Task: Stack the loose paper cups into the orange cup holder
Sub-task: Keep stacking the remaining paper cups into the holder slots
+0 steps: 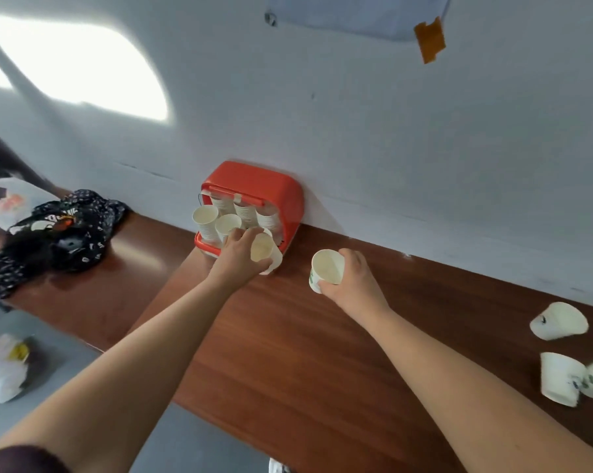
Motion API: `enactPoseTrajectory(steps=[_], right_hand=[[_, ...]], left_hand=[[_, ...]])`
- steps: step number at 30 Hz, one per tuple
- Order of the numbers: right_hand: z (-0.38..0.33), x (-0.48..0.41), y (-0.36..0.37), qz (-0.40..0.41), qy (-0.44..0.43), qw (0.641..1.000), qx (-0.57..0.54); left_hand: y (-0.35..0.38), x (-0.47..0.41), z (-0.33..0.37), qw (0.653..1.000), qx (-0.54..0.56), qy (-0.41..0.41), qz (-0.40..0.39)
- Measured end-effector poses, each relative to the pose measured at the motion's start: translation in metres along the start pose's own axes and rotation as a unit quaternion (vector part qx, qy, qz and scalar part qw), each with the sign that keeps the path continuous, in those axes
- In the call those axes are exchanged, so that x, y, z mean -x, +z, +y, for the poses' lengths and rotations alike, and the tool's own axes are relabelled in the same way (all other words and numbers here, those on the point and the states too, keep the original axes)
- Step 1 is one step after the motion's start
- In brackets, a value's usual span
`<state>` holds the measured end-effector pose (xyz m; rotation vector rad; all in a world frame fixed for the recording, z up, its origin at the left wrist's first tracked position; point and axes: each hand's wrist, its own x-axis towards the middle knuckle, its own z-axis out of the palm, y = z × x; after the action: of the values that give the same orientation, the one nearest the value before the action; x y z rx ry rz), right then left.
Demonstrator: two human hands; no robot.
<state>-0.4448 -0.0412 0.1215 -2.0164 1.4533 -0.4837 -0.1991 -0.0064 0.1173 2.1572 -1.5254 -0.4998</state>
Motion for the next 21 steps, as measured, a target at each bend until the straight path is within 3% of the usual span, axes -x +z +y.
enactPoseTrajectory(steps=[9,16,21], right_hand=[[-0.043,-0.081,0.048,0.020,0.006,1.000,0.008],[-0.057,-0.127,0.075,0.030,0.007,1.000,-0.002],[-0.060,-0.145,0.092,0.021,0.003,1.000,-0.011]], left_hand=[[-0.013,-0.096,-0.060,1.000,0.018,0.021,-0.007],[0.005,-0.142,-0.085,0.990,-0.106,0.064,-0.061],[0.025,-0.151,-0.093,0.980,-0.162,0.106,-0.047]])
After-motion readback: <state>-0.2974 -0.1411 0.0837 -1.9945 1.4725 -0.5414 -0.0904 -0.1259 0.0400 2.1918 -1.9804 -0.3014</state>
